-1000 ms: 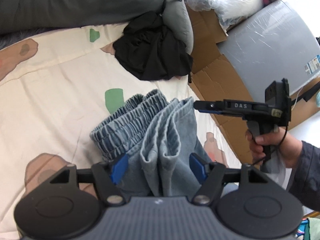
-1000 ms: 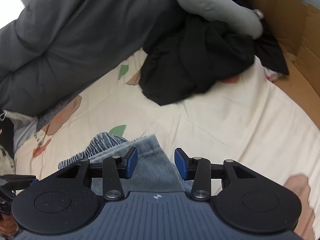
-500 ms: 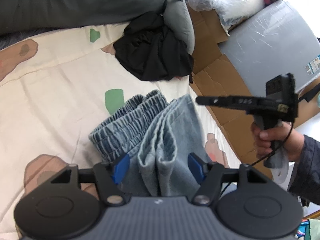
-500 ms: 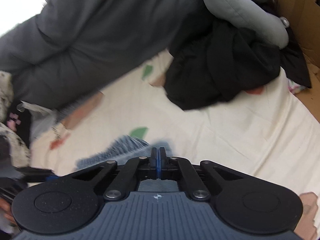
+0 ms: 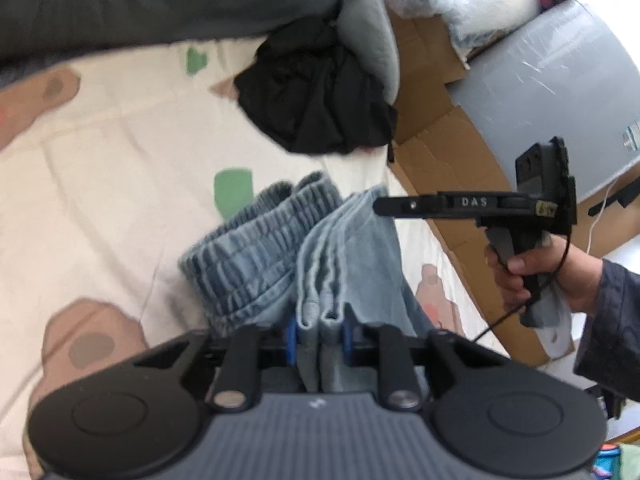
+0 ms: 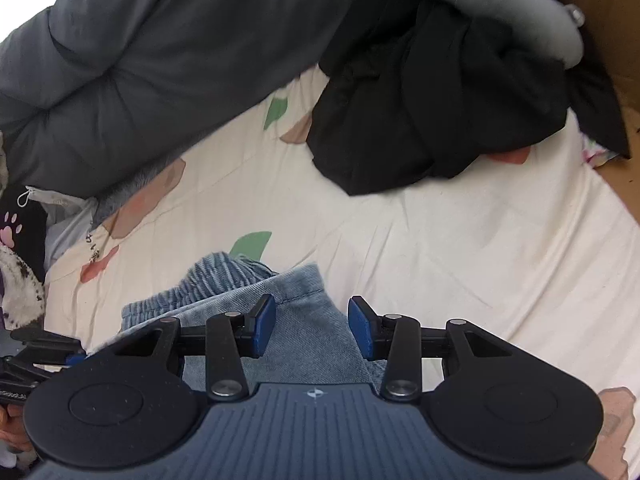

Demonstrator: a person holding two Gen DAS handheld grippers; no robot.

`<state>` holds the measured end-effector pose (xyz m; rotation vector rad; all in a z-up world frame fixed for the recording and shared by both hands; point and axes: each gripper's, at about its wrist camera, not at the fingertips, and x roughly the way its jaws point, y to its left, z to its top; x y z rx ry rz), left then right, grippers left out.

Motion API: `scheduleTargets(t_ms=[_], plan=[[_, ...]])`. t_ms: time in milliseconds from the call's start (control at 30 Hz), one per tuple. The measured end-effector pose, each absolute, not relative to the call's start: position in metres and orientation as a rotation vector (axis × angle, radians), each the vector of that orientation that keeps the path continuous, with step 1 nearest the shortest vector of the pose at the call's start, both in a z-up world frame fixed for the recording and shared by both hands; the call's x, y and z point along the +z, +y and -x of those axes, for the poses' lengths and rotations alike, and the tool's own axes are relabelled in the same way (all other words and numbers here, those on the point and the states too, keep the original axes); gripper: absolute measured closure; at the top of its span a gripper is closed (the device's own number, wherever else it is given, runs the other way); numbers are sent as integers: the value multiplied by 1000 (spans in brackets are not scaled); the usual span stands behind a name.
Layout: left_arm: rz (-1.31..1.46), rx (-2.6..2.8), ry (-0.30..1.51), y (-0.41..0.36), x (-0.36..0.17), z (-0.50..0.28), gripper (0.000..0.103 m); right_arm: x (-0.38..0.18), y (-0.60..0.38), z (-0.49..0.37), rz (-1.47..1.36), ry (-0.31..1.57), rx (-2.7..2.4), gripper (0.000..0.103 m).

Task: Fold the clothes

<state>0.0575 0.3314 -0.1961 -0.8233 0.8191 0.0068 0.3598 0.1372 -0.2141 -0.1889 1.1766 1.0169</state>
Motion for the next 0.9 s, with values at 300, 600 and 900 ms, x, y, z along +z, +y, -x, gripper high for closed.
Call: scheduleTargets(t_ms=[300,600,900], plan=[[862,25,861,345,-207,-46,83,-244,158,-374,125,1307,1100,55],[890,28,875,349,-216,-44,83,-252,167,-365,119,1331,1178,71],[921,18,840,350,-202,-40,84,-198,148,-353,93,1182,1195,88]])
